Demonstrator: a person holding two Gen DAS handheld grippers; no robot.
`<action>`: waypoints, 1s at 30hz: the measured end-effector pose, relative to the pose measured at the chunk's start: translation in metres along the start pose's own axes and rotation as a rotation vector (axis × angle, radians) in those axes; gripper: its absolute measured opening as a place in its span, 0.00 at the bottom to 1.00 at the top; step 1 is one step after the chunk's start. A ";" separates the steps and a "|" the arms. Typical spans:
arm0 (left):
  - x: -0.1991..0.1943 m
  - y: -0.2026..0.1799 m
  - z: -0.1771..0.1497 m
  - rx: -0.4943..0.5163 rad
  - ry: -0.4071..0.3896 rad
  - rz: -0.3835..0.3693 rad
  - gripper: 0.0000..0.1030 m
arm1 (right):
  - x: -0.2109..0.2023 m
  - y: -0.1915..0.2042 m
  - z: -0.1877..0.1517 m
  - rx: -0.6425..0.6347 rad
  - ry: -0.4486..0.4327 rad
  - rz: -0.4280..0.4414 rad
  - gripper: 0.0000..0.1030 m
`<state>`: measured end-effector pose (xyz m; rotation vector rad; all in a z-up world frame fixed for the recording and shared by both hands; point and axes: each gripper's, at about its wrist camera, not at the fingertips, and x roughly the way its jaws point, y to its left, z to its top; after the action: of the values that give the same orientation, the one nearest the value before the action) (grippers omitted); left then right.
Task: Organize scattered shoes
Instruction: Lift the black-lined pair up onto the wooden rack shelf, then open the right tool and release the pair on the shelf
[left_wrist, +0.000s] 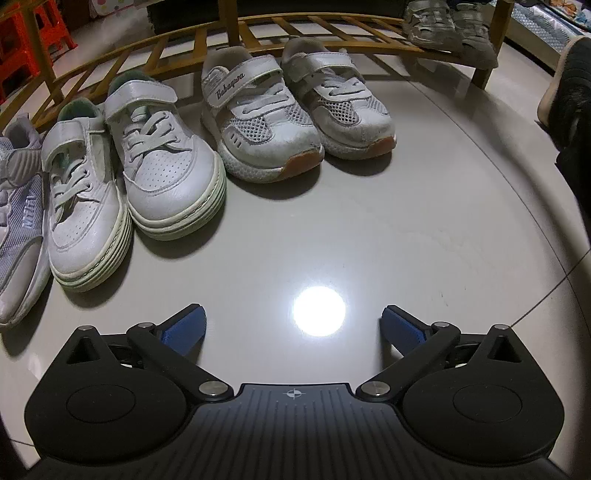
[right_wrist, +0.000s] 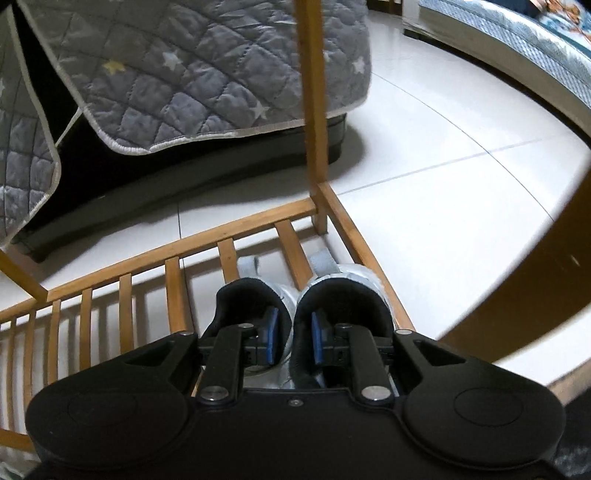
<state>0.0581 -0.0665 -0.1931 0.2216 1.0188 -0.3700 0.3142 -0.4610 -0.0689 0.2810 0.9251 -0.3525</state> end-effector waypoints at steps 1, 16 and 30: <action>0.000 0.000 0.000 0.001 -0.002 0.000 0.99 | 0.002 0.000 0.001 0.003 -0.002 -0.005 0.14; 0.002 -0.001 0.003 0.001 0.005 -0.001 0.99 | -0.029 0.003 -0.001 -0.043 -0.068 0.000 0.30; -0.002 0.008 0.004 -0.042 0.045 -0.009 0.99 | -0.079 0.040 -0.078 -0.256 -0.008 0.106 0.49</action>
<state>0.0631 -0.0604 -0.1889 0.1880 1.0715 -0.3524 0.2305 -0.3813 -0.0451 0.0926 0.9330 -0.1353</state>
